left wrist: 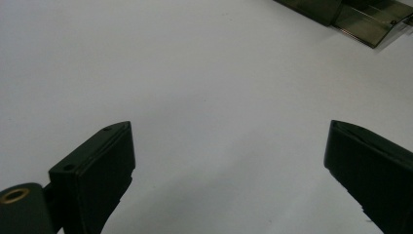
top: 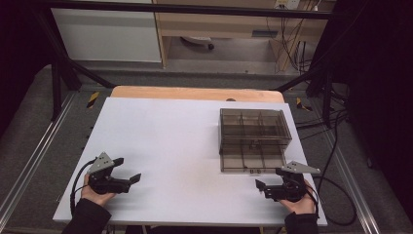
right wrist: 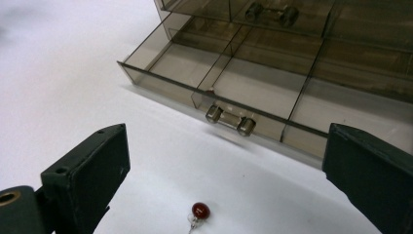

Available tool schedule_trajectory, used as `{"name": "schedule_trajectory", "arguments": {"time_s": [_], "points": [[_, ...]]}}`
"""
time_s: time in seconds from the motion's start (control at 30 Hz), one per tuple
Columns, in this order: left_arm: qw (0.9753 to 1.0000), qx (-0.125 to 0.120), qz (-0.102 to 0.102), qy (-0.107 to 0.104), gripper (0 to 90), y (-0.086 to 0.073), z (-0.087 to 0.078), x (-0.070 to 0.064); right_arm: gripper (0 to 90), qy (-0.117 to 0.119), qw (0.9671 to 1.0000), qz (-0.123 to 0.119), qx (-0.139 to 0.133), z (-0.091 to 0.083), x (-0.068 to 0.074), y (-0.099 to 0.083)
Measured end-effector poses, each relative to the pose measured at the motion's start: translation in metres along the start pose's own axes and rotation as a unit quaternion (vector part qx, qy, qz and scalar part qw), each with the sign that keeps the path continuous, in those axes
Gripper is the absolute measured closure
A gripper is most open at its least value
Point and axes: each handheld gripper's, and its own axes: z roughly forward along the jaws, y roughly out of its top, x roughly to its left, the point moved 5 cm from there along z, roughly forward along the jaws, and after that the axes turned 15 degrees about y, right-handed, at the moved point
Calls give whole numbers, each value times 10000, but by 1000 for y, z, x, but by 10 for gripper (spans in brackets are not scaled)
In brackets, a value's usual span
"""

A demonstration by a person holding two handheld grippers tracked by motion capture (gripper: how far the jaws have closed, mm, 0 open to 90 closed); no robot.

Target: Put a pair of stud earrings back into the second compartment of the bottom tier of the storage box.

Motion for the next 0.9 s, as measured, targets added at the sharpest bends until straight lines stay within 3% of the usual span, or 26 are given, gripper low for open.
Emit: {"name": "schedule_trajectory", "arguments": {"time_s": [0.37,0.9], "points": [[10000,3,3,-12,46,0,0,0,95,59,9999,21,102,2,5,-13],[10000,10,14,-22,46,0,0,-1,378,8,9996,12,293,6,8,-25]]}}
